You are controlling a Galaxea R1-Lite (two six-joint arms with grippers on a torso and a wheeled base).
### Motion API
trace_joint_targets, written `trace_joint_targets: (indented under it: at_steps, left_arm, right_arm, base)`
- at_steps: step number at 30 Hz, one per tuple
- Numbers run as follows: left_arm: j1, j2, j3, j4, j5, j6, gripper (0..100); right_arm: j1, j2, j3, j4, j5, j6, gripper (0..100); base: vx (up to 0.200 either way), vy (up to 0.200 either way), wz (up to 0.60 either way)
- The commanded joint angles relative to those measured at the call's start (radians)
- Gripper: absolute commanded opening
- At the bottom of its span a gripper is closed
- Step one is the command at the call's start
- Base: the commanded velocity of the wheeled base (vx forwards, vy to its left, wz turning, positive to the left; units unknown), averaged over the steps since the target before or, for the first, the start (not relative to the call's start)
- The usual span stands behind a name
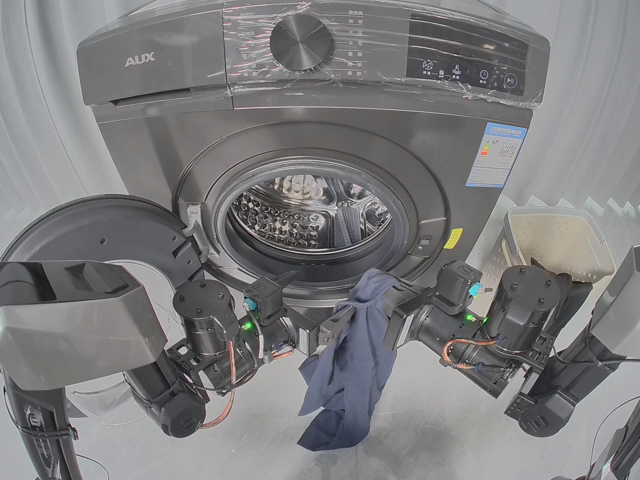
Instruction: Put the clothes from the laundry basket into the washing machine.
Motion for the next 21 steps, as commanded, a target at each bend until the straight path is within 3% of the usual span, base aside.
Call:
trace_joint_targets:
  at_steps: [1, 7, 21]
  left_arm:
    - [0.001, 0.023, -0.012, 0.000, -0.001, 0.001, 100]
    - [-0.019, 0.025, -0.002, -0.002, -0.029, 0.005, 100]
    - [-0.036, 0.068, -0.028, -0.002, -0.020, 0.004, 100]
  right_arm:
    - [0.000, 0.003, -0.002, -0.001, 0.000, 0.001, 0]
    - [0.002, 0.003, -0.002, -0.001, 0.000, 0.001, 0]
    - [0.002, 0.008, -0.007, -0.001, 0.000, 0.002, 0]
  base:
    - [0.000, 0.000, 0.00]
    - [0.000, 0.000, 0.00]
    - [0.000, 0.000, 0.00]
